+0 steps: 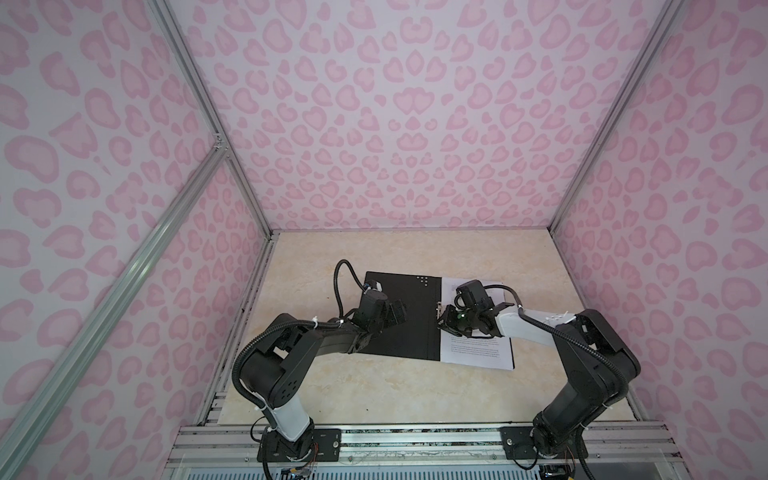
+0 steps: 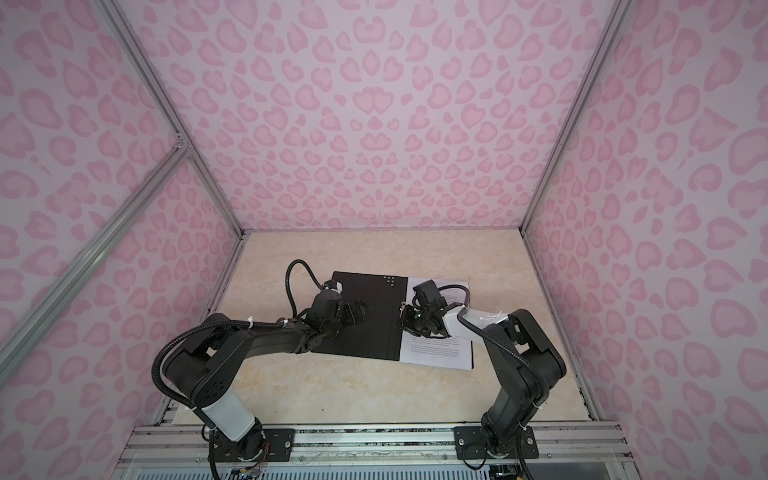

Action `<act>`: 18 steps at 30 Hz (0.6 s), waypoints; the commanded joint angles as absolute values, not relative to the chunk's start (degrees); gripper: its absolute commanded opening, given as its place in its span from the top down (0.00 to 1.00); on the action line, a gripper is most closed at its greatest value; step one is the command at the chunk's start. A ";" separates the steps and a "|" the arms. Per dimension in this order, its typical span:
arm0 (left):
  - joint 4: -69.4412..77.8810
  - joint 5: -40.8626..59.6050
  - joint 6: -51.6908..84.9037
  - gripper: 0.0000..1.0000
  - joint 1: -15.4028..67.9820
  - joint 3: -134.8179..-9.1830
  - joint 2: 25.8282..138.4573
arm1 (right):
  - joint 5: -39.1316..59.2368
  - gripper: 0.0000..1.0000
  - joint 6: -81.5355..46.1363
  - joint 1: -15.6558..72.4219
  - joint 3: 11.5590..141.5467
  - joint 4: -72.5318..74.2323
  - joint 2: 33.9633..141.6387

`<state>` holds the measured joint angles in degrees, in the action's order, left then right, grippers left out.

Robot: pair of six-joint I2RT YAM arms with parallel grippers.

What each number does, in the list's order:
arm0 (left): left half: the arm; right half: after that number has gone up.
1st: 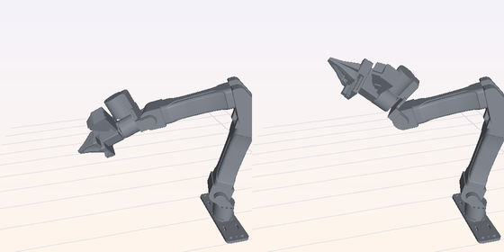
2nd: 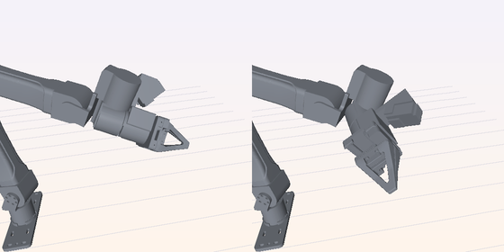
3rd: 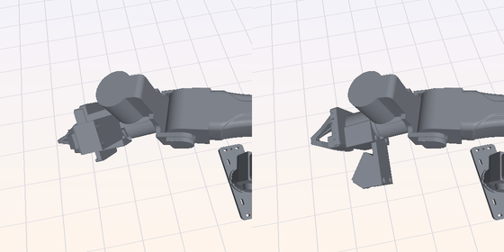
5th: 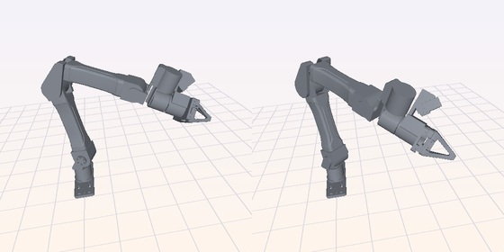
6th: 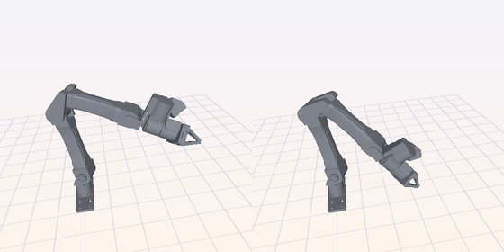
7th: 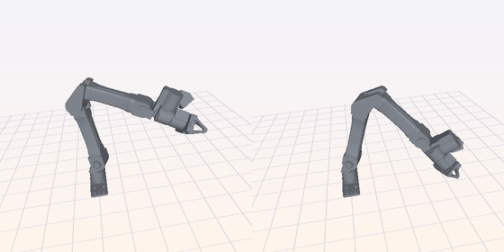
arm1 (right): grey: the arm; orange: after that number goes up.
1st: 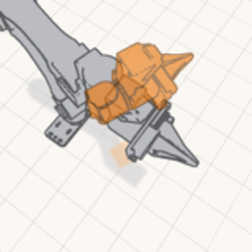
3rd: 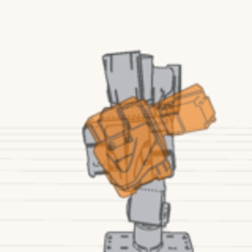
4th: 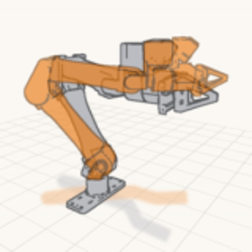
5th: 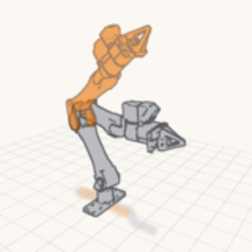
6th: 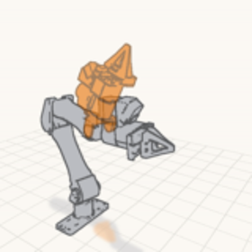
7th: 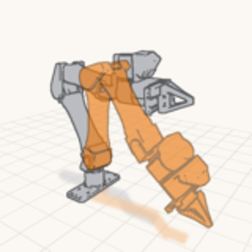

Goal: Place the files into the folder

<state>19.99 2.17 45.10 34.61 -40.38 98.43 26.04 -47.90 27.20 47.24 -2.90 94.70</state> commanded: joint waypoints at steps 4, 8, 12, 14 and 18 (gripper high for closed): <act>-2.86 13.17 40.70 0.02 34.89 -40.85 95.08 | 25.14 0.43 -39.20 25.01 47.79 -7.71 85.57; -2.13 14.77 37.68 0.02 34.82 -39.18 85.44 | 20.81 0.27 -33.06 19.26 45.17 -13.07 79.03; -5.05 6.91 39.09 0.01 34.65 -33.13 69.61 | 25.14 0.02 -31.06 8.42 38.69 -10.89 74.24; -8.03 3.82 41.82 0.03 33.54 -29.85 63.84 | 23.64 0.02 -30.11 4.84 37.62 -12.41 72.81; -13.50 2.16 46.21 0.03 30.98 -24.36 57.50 | 21.77 0.02 -30.94 -0.28 34.63 -10.91 71.35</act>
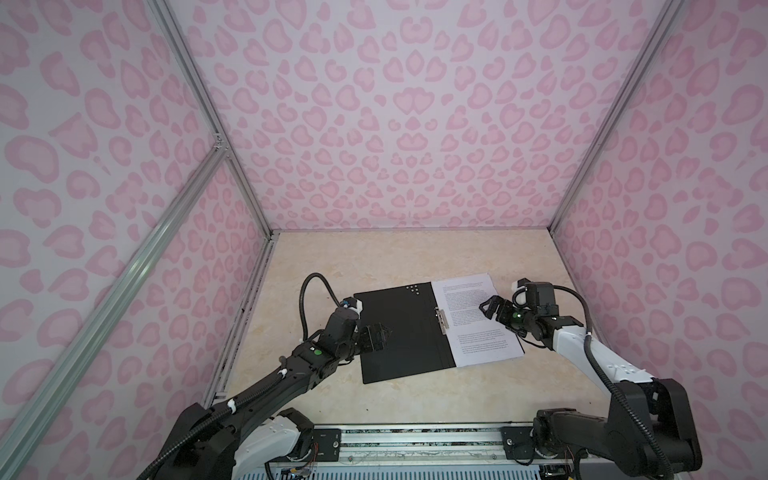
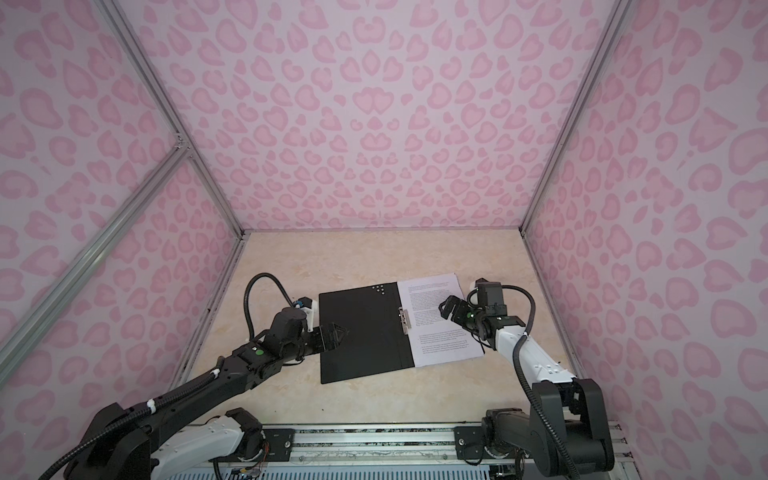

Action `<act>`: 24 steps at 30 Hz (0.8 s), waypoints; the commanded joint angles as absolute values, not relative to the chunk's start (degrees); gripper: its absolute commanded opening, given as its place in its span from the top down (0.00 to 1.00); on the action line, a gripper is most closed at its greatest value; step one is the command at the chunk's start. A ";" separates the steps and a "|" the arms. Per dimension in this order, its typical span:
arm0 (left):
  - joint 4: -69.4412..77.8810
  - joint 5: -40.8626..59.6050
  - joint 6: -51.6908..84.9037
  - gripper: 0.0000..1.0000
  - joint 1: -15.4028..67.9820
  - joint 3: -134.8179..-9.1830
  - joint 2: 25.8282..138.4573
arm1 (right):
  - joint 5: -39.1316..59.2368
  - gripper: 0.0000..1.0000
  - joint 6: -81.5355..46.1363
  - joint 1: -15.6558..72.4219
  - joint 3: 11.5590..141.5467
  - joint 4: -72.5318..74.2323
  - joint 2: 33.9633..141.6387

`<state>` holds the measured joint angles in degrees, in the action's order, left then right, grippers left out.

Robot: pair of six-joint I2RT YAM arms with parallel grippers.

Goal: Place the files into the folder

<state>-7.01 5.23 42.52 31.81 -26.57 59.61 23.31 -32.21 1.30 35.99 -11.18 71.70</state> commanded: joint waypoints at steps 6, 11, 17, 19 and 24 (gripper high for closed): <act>-12.65 5.54 46.74 0.03 28.68 -19.63 57.08 | 18.34 0.02 -29.22 -3.34 33.89 -11.81 71.61; -10.34 10.96 44.94 0.03 28.22 -21.21 63.63 | 15.44 0.02 -31.94 -4.66 33.15 -10.71 73.94; -5.98 17.04 45.50 0.03 27.87 -22.63 71.87 | 23.19 0.06 -33.85 -4.64 32.41 -5.53 80.49; -3.77 19.26 46.11 0.03 27.45 -23.48 75.82 | 26.01 0.08 -34.74 -4.26 31.55 -2.92 82.49; 1.79 23.93 48.17 0.03 25.70 -24.38 81.67 | 28.07 0.11 -35.88 -1.29 30.09 1.44 85.80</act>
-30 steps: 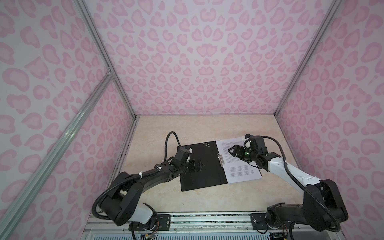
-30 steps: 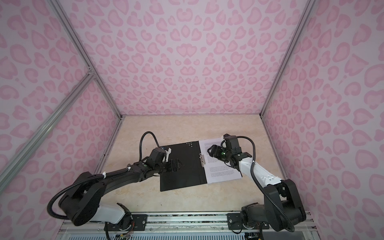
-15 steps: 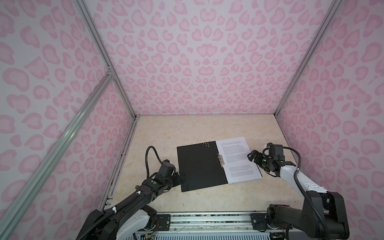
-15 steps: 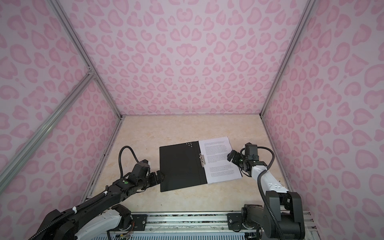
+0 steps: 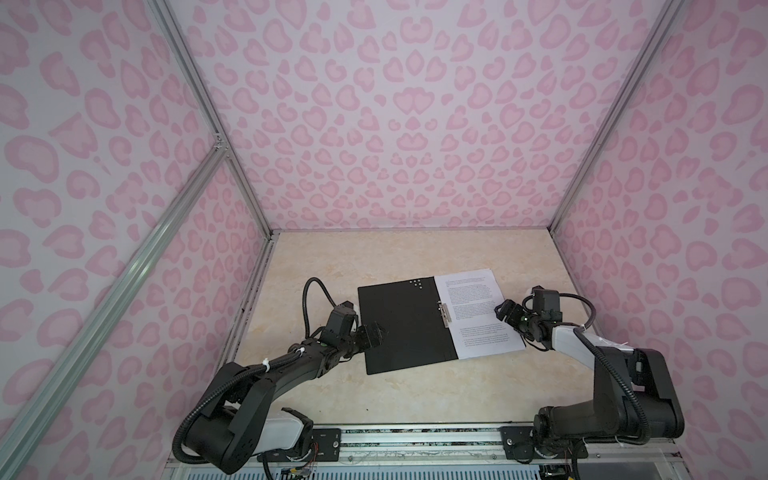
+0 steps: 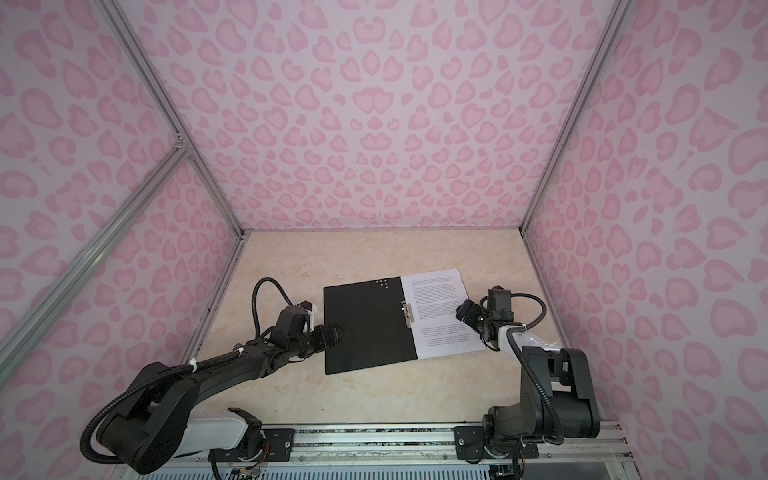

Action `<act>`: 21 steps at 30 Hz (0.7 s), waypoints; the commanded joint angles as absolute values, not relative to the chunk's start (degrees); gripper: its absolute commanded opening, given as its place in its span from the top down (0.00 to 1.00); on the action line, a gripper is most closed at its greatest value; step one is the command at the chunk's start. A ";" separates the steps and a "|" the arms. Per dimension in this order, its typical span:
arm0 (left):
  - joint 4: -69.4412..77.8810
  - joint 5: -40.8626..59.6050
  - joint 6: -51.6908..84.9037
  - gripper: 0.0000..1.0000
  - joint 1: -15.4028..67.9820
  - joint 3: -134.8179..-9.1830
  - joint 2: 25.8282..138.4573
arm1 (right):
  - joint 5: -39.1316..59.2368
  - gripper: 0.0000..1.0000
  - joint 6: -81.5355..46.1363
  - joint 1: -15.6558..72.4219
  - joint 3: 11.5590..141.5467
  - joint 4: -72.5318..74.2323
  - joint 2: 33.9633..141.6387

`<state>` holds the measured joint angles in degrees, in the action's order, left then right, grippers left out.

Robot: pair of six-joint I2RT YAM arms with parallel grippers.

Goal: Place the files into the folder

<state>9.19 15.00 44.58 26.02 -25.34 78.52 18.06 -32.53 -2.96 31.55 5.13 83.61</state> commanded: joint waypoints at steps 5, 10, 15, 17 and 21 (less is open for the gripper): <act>9.15 33.22 49.46 0.03 24.03 -24.37 81.50 | 30.42 0.14 -37.09 -0.67 28.83 4.69 87.02; 13.04 37.15 51.05 0.03 24.05 -25.89 77.52 | 31.09 0.14 -37.09 0.90 28.91 4.88 85.58; 11.26 37.00 51.39 0.03 24.05 -27.91 71.21 | 32.22 0.14 -37.47 1.66 28.72 5.70 85.35; 10.06 37.00 51.72 0.03 24.06 -28.60 69.27 | 32.16 0.14 -37.63 1.91 28.68 5.84 85.44; 9.33 37.70 52.26 0.03 24.34 -29.92 67.64 | 33.21 0.14 -37.81 2.02 28.74 5.95 85.27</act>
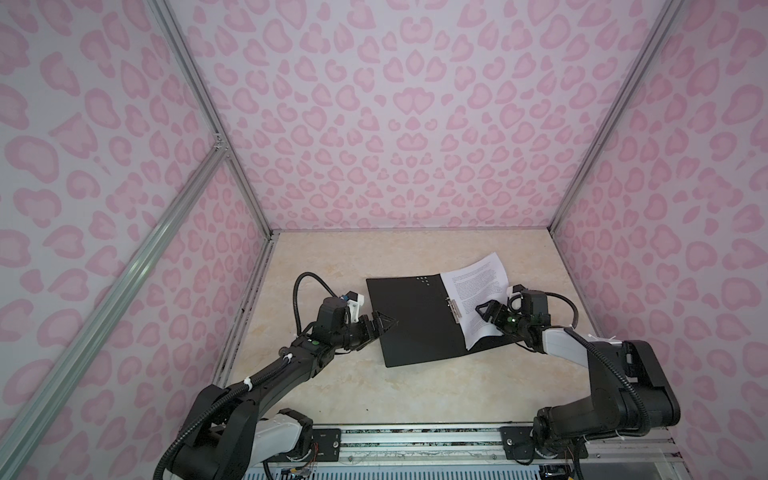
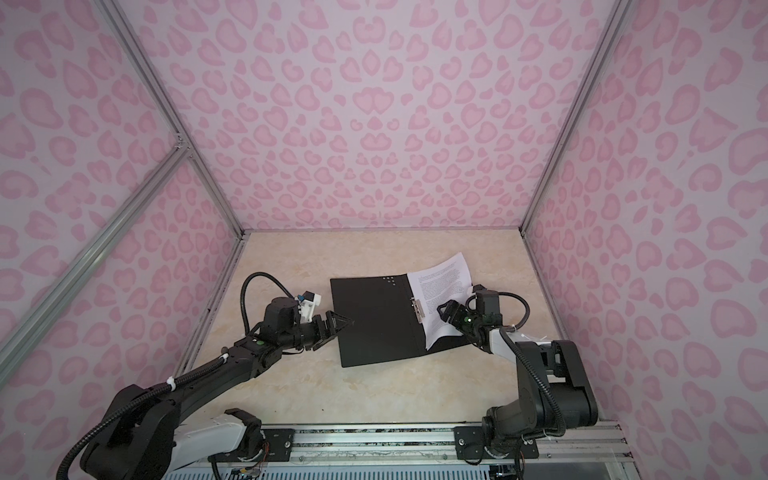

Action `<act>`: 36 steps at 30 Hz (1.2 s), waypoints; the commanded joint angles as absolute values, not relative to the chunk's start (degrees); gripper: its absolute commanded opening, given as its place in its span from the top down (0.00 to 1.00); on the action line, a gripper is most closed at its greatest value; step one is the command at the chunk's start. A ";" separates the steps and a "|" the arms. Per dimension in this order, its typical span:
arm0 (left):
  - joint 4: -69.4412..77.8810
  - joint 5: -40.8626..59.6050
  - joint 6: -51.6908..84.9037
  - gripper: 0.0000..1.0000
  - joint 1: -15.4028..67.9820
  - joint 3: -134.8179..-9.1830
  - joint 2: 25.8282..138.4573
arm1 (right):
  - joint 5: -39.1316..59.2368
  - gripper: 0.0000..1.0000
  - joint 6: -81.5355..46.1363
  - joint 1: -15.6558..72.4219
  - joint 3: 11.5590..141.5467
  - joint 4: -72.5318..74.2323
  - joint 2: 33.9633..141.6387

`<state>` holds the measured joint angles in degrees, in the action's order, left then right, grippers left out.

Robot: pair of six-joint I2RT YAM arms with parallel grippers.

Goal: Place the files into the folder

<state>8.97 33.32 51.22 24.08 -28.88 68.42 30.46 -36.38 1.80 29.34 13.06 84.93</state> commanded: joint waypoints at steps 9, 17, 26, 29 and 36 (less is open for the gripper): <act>9.61 37.35 52.34 0.03 25.64 -31.59 67.15 | 29.21 0.10 -36.66 1.14 28.29 3.08 81.39; -1.16 25.02 48.87 0.01 26.46 -34.09 66.48 | 30.19 0.11 -36.83 1.08 28.52 3.73 82.98; -6.79 18.63 44.31 0.04 24.96 -32.90 69.33 | 14.91 0.03 -33.46 -1.77 33.34 -9.99 71.42; -5.41 19.31 44.03 0.04 24.73 -31.84 70.24 | 15.53 0.02 -33.89 -4.75 34.54 -9.93 69.52; -3.71 21.85 43.16 0.04 23.40 -29.31 70.69 | 1.57 0.05 -25.47 9.79 39.91 -16.01 64.02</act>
<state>-5.61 20.73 44.34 23.77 -30.09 70.89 10.50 -28.84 7.20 39.62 -12.05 64.77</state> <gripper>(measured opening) 0.963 0.963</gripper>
